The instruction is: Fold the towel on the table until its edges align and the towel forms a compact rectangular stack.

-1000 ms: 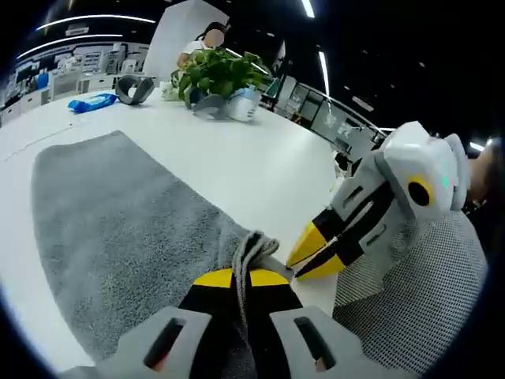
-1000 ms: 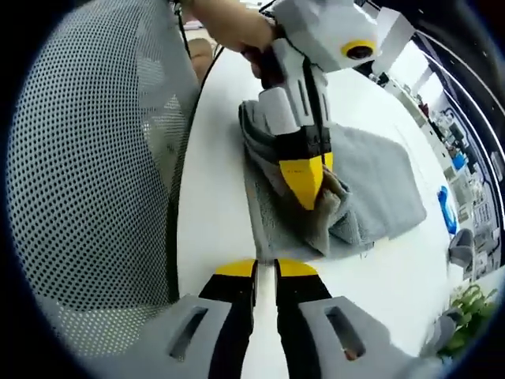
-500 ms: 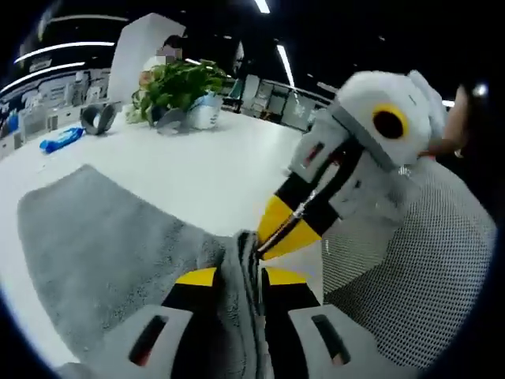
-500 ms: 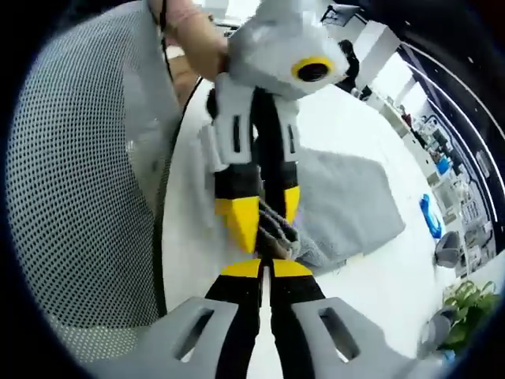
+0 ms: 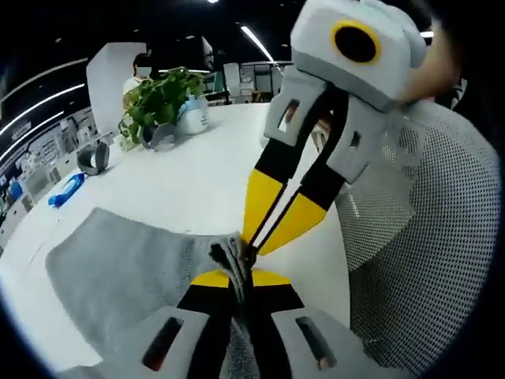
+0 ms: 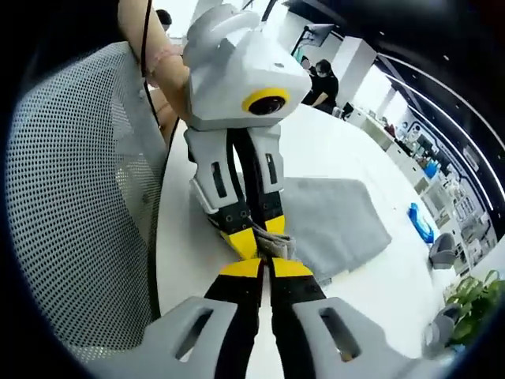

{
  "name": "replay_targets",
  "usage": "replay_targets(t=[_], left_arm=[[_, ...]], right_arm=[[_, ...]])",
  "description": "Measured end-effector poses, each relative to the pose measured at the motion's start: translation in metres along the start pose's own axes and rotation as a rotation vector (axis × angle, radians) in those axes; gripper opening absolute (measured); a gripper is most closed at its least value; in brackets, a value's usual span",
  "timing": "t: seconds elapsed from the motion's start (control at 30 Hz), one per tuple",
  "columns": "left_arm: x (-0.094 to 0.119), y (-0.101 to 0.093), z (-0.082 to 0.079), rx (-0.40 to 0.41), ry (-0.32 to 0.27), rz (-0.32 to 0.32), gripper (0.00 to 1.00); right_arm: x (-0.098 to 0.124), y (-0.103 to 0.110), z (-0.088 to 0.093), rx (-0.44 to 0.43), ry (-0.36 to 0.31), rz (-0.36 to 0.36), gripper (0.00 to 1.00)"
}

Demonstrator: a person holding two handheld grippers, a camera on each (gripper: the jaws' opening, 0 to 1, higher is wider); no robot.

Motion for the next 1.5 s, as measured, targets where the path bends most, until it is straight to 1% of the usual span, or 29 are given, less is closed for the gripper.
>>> replay_targets(t=[0.07,0.1,0.17,0.2,0.23,0.3,0.33,0.4,0.43,0.47,0.53,0.57,0.6,0.63,0.67,0.7,0.73,0.77,0.8,0.83,0.87,0.93,0.97,1.0,1.03,1.13,1.23,1.4,1.5], left_arm=[[0.001,0.001,0.001,0.007,0.002,0.0,0.06],[0.001,0.001,0.001,0.011,0.002,0.0,0.06],[0.001,0.0,0.001,0.01,0.001,0.003,0.06],[0.002,-0.001,0.001,-0.01,0.004,0.006,0.06],[0.002,-0.002,0.0,-0.031,0.008,0.007,0.06],[0.002,-0.005,0.0,-0.085,0.023,0.009,0.06],[0.001,-0.007,0.0,-0.109,0.031,0.013,0.06],[0.001,-0.009,0.001,-0.152,0.043,0.012,0.06],[0.001,-0.009,0.001,-0.166,0.046,0.01,0.06],[0.001,-0.009,0.001,-0.178,0.047,0.008,0.06],[0.003,-0.009,0.003,-0.225,0.065,0.002,0.06],[0.004,-0.008,0.003,-0.239,0.064,-0.004,0.06],[0.004,-0.009,0.004,-0.234,0.066,0.004,0.06],[0.005,-0.009,0.005,-0.254,0.062,0.001,0.06],[0.005,-0.008,0.004,-0.288,0.056,0.0,0.07],[0.006,-0.008,0.003,-0.324,0.056,0.002,0.07],[0.007,-0.008,0.003,-0.33,0.056,0.002,0.08],[0.009,-0.008,0.003,-0.335,0.06,-0.007,0.1],[0.013,-0.005,0.007,-0.375,0.08,-0.016,0.12],[0.015,-0.004,0.01,-0.388,0.092,-0.019,0.14],[0.02,0.001,0.019,-0.417,0.134,-0.043,0.15],[0.029,0.003,0.03,-0.401,0.151,-0.043,0.14],[0.033,0.004,0.037,-0.394,0.175,-0.043,0.14],[0.042,0.009,0.044,-0.409,0.191,-0.065,0.14],[0.047,0.011,0.047,-0.415,0.186,-0.077,0.14],[0.067,0.018,0.046,-0.294,0.111,-0.116,0.12],[0.077,0.024,0.049,-0.279,0.107,-0.144,0.12],[0.079,0.024,0.054,-0.254,0.1,-0.141,0.12],[0.08,0.022,0.056,-0.248,0.096,-0.13,0.13]], right_arm=[[0.002,-0.002,0.002,0.034,0.017,0.014,0.11],[0.003,-0.001,0.001,0.065,0.006,0.006,0.16],[0.006,-0.001,0.004,0.119,0.02,-0.006,0.18],[0.004,-0.003,0.007,0.17,0.042,-0.007,0.17],[0.002,-0.004,0.008,0.192,0.052,-0.014,0.17],[-0.007,0.001,0.006,0.239,0.052,-0.07,0.2],[-0.01,0.0,0.004,0.277,0.055,-0.072,0.21],[-0.017,0.002,-0.001,0.389,0.07,-0.114,0.22],[-0.021,0.003,-0.004,0.458,0.073,-0.137,0.21],[-0.022,0.004,-0.005,0.479,0.078,-0.15,0.19],[-0.025,0.01,-0.001,0.591,0.127,-0.221,0.12],[-0.025,0.013,0.001,0.598,0.14,-0.242,0.08],[-0.025,0.012,0.001,0.585,0.138,-0.235,0.07],[-0.025,0.012,0.0,0.586,0.132,-0.233,0.06],[-0.024,0.01,0.0,0.557,0.136,-0.233,0.05],[-0.023,0.011,0.0,0.492,0.13,-0.235,0.05],[-0.021,0.008,-0.003,0.391,0.114,-0.225,0.04],[-0.02,0.004,-0.005,0.35,0.095,-0.211,0.04],[-0.017,0.0,-0.006,0.289,0.08,-0.201,0.04],[-0.014,-0.004,-0.006,0.247,0.071,-0.187,0.04],[-0.012,-0.008,-0.006,0.198,0.057,-0.18,0.04],[-0.008,-0.015,-0.006,0.154,0.048,-0.161,0.04],[-0.005,-0.02,-0.006,0.123,0.042,-0.149,0.04],[-0.004,-0.022,-0.005,0.098,0.037,-0.148,0.04],[-0.001,-0.024,-0.005,0.078,0.027,-0.154,0.04],[0.001,-0.024,-0.002,0.041,0.019,-0.164,0.04],[0.001,-0.023,-0.002,0.009,0.011,-0.166,0.04],[0.001,-0.023,0.0,-0.053,0.002,-0.168,0.04],[0.001,-0.027,0.002,-0.126,0.0,-0.16,0.04]])
Point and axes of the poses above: the point that each gripper's makers call its tool centre point, and the gripper's own axes: x roughly backward along the fingers, y roughly to its left, z roughly out of its underside, the point moved 2 cm from there along x, roughly backward along the fingers, and after that the axes turned 1 degree about -x, right-handed, at the moved point
